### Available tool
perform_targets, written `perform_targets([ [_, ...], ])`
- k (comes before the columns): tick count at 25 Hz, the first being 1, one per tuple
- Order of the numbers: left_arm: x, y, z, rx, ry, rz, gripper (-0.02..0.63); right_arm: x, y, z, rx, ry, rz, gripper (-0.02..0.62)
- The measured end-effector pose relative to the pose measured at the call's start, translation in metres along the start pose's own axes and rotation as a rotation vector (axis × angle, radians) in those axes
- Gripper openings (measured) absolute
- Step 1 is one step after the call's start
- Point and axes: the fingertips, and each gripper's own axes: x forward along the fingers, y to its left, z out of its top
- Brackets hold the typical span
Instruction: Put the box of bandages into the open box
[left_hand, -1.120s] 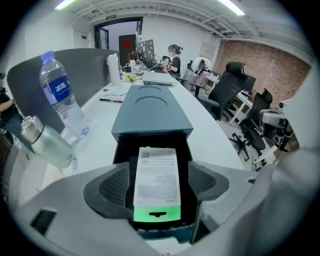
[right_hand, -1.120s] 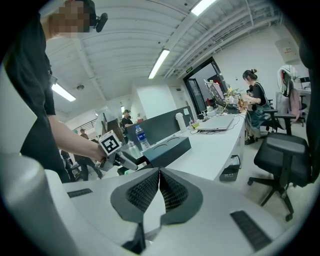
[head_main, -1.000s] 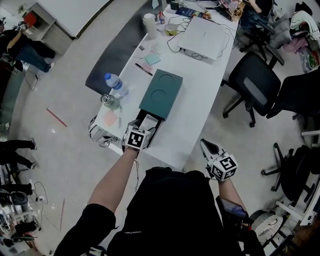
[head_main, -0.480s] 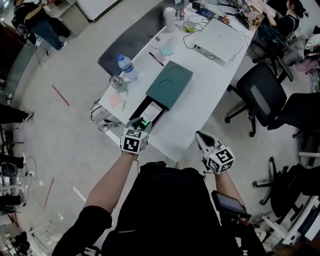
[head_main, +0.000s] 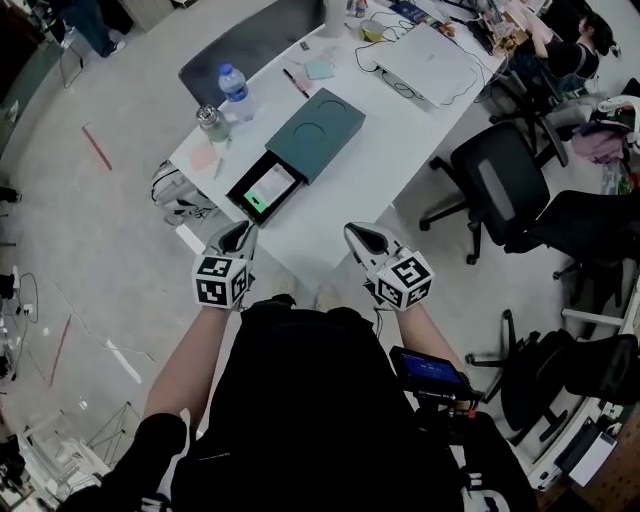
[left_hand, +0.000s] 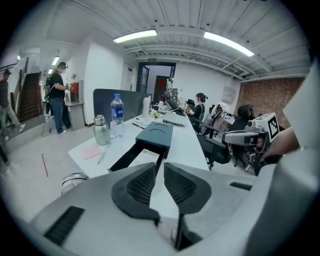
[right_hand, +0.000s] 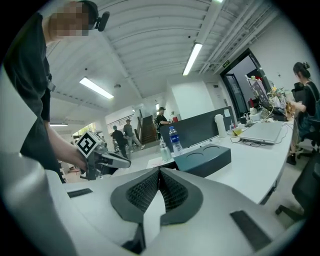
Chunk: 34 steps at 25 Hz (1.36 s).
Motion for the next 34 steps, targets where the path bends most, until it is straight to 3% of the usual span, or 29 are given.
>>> perform_targets([
  [7,-0.033,-0.009,-0.011,-0.09,-0.121,0.042,0.014,0.005,0.014,0.008,-0.031,-0.002,0.107,0.026],
  [13,-0.052,-0.028,-0.025,-0.133,-0.185,0.075,0.008,-0.002,0.024,0.006,-0.066,0.006,0.19,0.026],
  [23,-0.074,-0.044,-0.045,-0.176,-0.212,0.107,0.008,-0.007,0.036,-0.003,-0.076,0.035,0.253,0.026],
  [34,-0.072,-0.065,-0.042,-0.176,-0.222,0.108,0.008,-0.022,0.034,-0.005,-0.08,0.034,0.269,0.026],
])
